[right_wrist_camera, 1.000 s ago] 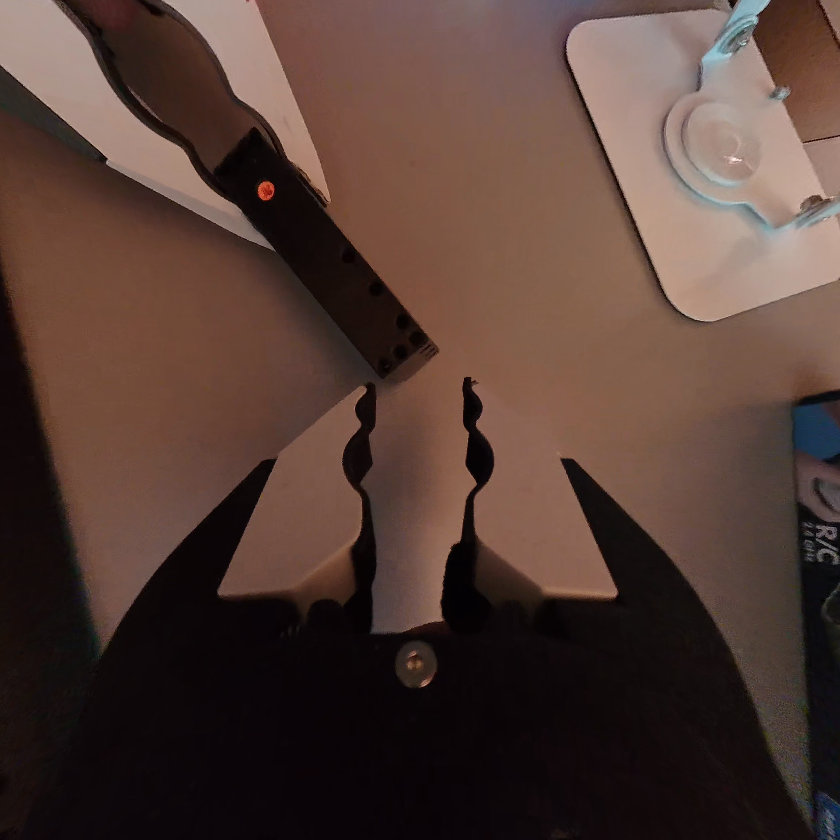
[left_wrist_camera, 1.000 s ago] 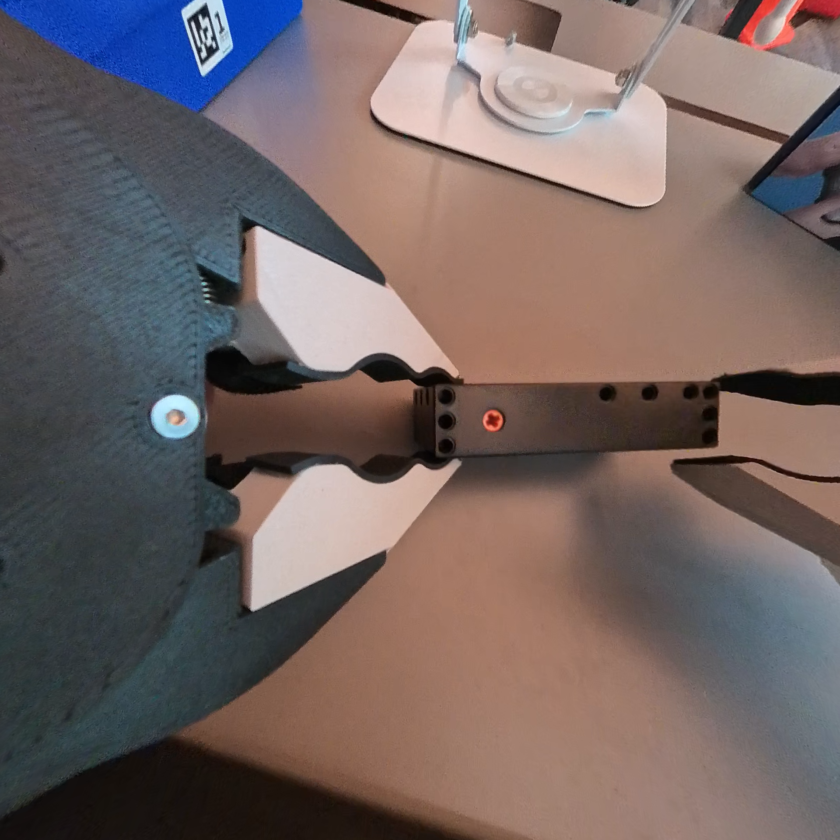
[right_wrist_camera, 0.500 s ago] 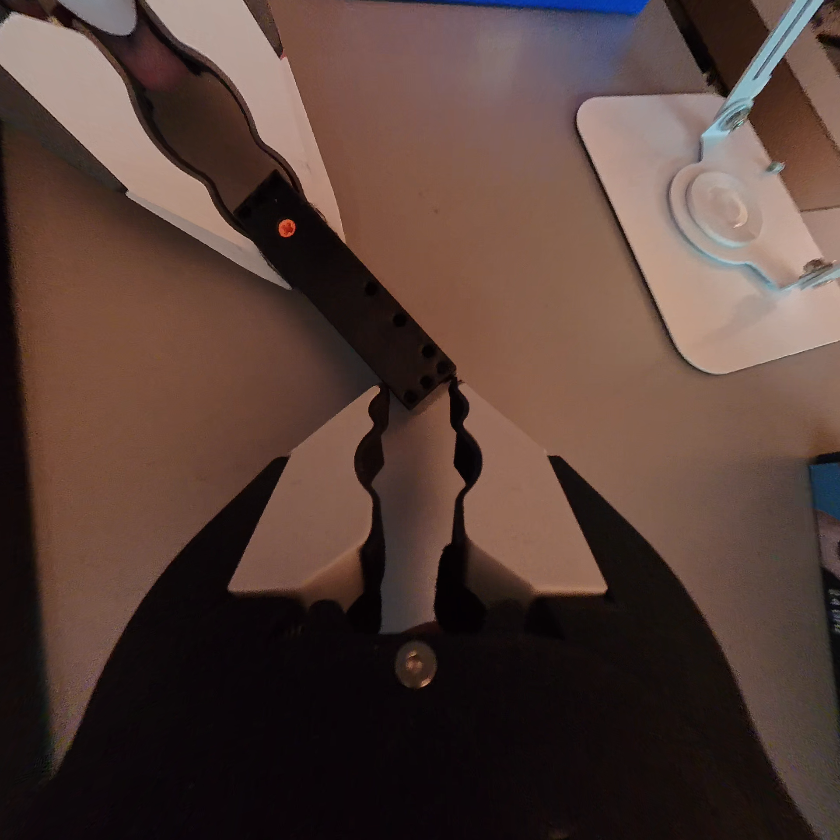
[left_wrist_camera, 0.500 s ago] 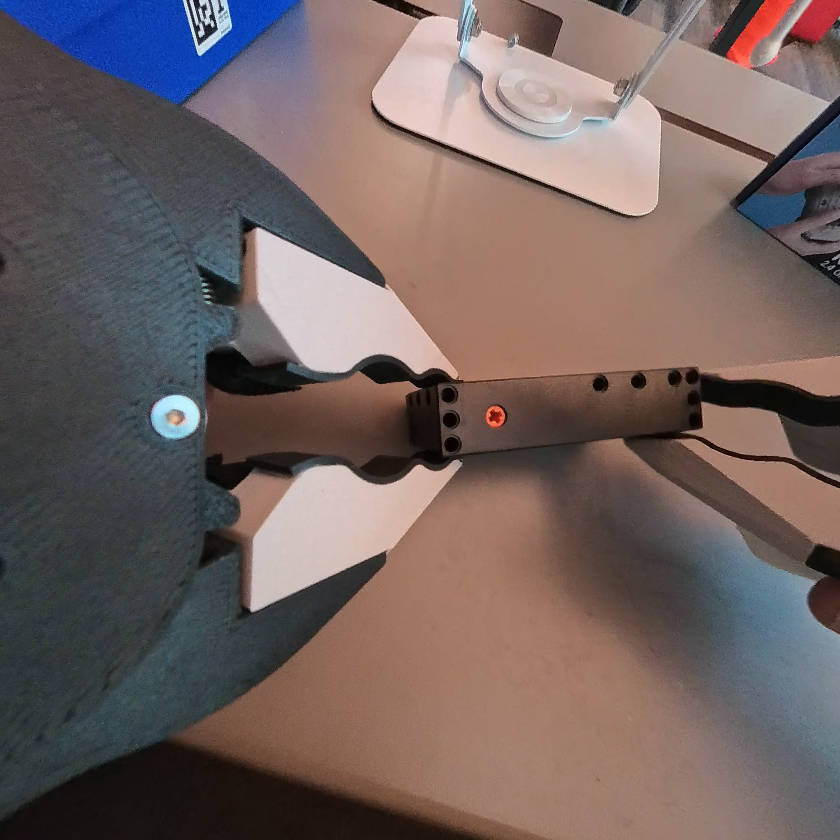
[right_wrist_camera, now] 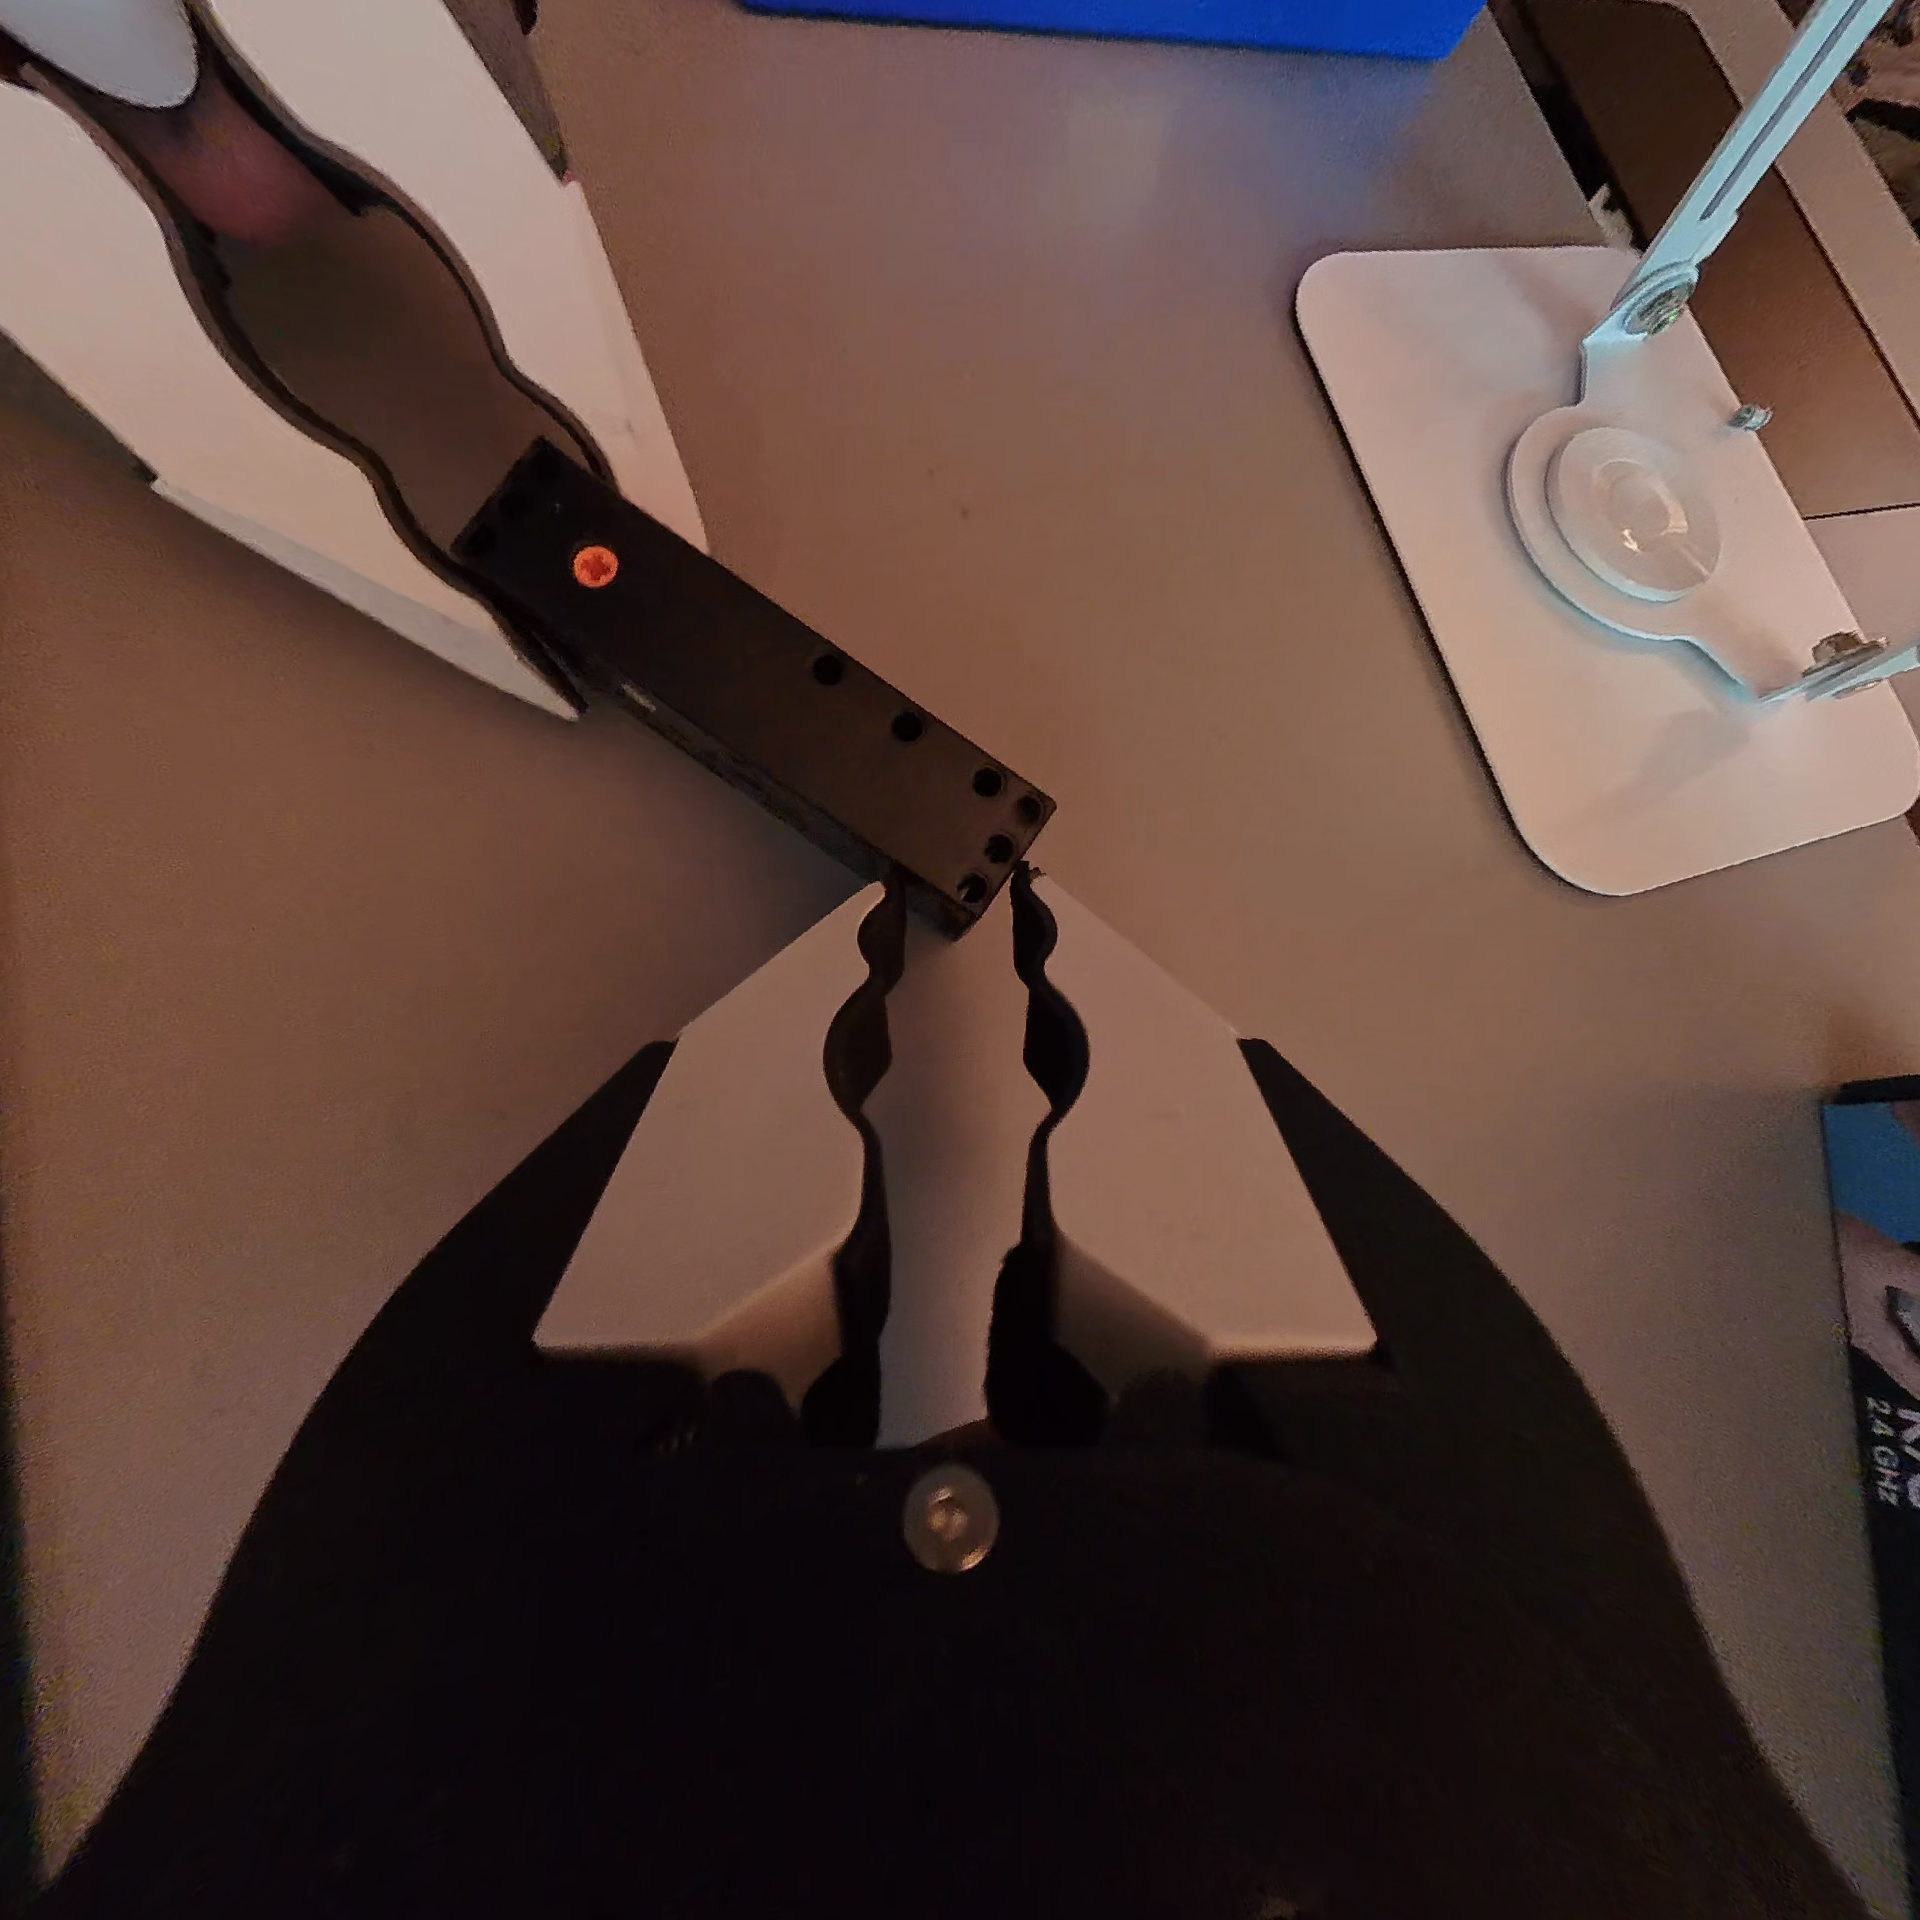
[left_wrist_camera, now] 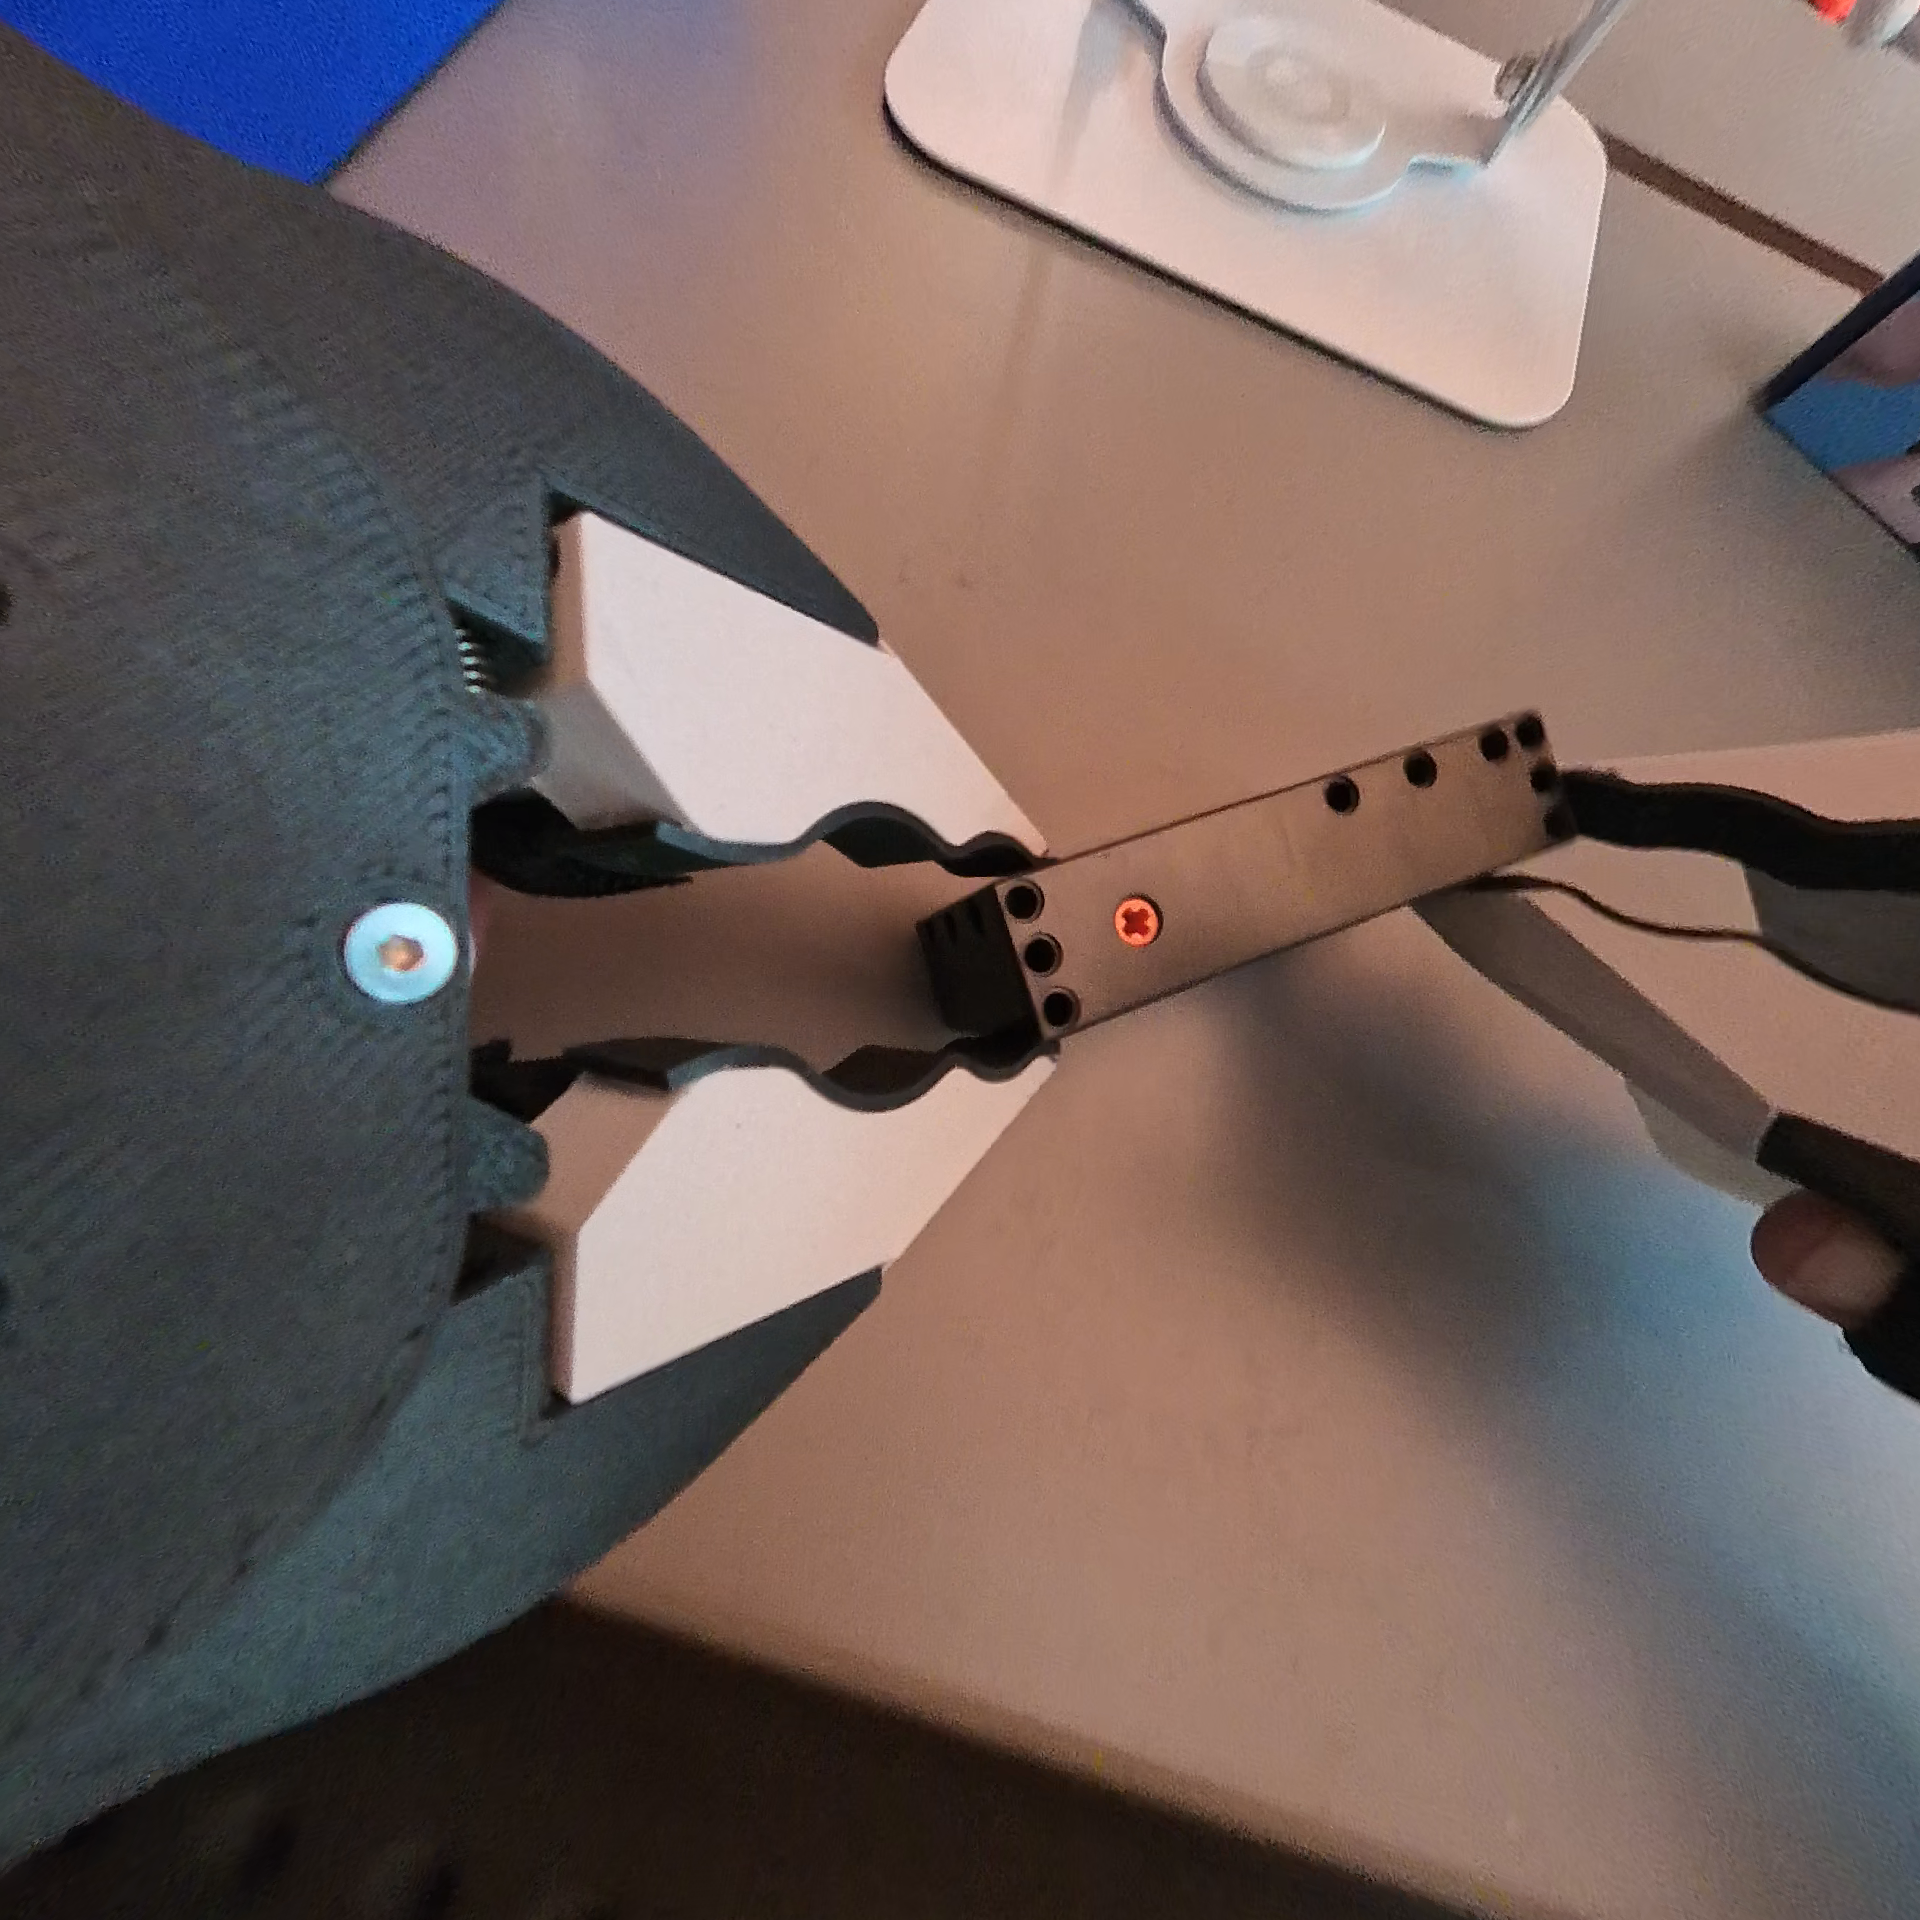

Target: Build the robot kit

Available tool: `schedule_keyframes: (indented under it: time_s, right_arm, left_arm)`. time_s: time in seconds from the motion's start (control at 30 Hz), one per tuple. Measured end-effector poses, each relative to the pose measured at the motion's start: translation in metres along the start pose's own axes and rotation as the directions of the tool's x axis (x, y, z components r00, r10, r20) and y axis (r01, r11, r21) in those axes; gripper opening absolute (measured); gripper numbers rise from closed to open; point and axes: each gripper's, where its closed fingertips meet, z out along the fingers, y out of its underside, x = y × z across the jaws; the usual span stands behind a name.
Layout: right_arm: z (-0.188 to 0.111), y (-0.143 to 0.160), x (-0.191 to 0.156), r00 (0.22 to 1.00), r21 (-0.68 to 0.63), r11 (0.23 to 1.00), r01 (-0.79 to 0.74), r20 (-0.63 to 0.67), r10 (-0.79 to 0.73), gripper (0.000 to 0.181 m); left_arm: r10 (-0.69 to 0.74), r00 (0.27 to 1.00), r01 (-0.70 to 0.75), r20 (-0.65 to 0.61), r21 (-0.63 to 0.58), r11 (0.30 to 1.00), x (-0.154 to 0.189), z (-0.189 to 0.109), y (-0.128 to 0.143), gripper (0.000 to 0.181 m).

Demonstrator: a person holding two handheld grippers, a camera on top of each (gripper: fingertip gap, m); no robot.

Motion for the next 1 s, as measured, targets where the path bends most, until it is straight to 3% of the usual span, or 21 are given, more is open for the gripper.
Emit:
schedule_keyframes:
  time_s: [0.7,1.0]
  right_arm:
    - [0.016,-0.007,0.002,0.995,-0.001,0.997,-0.083,0.061,0.083,0.017]
    - [0.002,-0.012,-0.006,0.981,0.012,0.989,-0.15,0.125,0.148,0.026]
  left_arm:
    - [-0.074,0.986,0.081,-0.151,0.036,0.996,0.025,0.007,-0.014,0.029]
    - [-0.045,0.984,0.056,-0.17,0.058,0.997,0.026,0.003,-0.016,0.029]
